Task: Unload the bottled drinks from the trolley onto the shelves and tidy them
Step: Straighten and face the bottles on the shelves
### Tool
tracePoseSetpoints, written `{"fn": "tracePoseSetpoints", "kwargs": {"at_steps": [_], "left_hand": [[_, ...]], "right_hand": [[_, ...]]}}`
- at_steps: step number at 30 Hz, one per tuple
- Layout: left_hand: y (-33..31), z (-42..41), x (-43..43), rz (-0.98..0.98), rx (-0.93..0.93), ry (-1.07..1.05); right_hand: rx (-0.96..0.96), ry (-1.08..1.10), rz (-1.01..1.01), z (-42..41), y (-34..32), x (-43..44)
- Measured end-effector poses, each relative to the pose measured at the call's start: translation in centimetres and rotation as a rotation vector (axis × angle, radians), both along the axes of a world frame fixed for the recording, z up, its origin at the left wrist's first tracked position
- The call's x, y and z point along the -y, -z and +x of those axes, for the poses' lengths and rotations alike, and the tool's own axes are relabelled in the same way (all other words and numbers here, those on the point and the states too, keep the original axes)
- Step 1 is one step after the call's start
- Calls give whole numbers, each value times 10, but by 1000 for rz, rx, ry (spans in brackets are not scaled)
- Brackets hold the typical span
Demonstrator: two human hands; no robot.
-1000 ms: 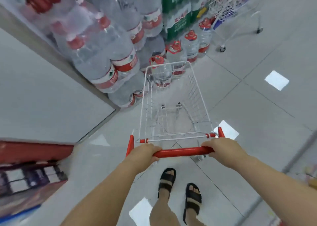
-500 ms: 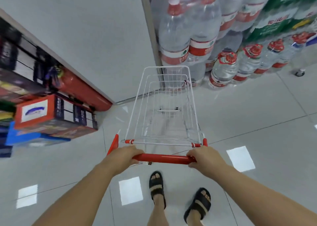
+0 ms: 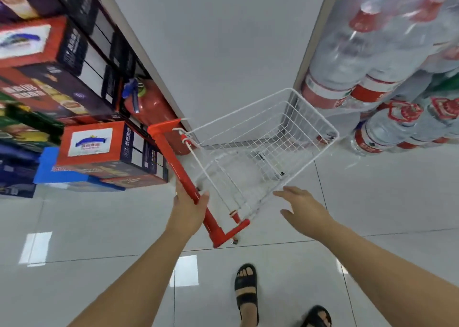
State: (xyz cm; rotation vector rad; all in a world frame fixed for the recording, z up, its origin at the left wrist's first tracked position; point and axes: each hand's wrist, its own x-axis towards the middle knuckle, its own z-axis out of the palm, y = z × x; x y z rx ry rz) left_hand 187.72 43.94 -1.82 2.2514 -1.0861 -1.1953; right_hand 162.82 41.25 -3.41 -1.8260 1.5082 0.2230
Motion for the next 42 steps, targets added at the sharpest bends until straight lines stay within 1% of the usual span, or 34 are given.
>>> {"fn": "tracePoseSetpoints", "kwargs": {"at_steps": [1, 2, 5, 7, 10, 14, 16, 17, 18, 19, 20, 22, 23, 25, 27, 32, 37, 42], "left_hand": [[3, -4, -1, 22, -34, -23], [6, -3, -1, 42, -10, -30], [13, 24, 15, -2, 166, -4], [18, 47, 31, -43, 265, 26], [20, 77, 62, -56, 347, 96], [23, 97, 84, 9, 402, 146], [24, 93, 79, 78, 486, 202], [21, 87, 74, 89, 580, 253], [17, 77, 70, 72, 673, 310], [10, 63, 66, 31, 721, 364], [3, 46, 62, -17, 718, 429], [-13, 0, 56, -105, 596, 592], [-21, -24, 53, -137, 487, 664], [-37, -78, 49, -142, 270, 780], [-55, -136, 43, -146, 143, 865], [-104, -294, 8, -219, -28, 1148], [-147, -443, -65, -258, -195, 1461], [-189, -557, -168, -307, -303, 1918]], "right_hand": [[-72, -38, 40, -3, 6, 13], [-127, -77, 70, -4, 13, 25], [-192, -166, 73, 6, 33, 54], [-182, -173, 38, 21, 44, 65], [-169, -156, 11, 45, 55, 70], [-144, -151, 22, 57, 61, 77], [-110, -148, 72, 53, 54, 81], [-87, -135, 88, 49, 49, 81], [-61, -110, 93, 43, 42, 79], [-31, -70, 89, 36, 33, 74], [4, -16, 88, 26, 25, 67], [82, 139, 111, 2, 6, 44], [117, 233, 130, -12, -5, 31], [174, 432, 150, -47, -29, 2], [219, 613, 133, -87, -56, -29], [289, 1067, -18, -195, -118, -112], [311, 1398, -206, -284, -168, -216], [234, 1800, -397, -338, -209, -340]]}}
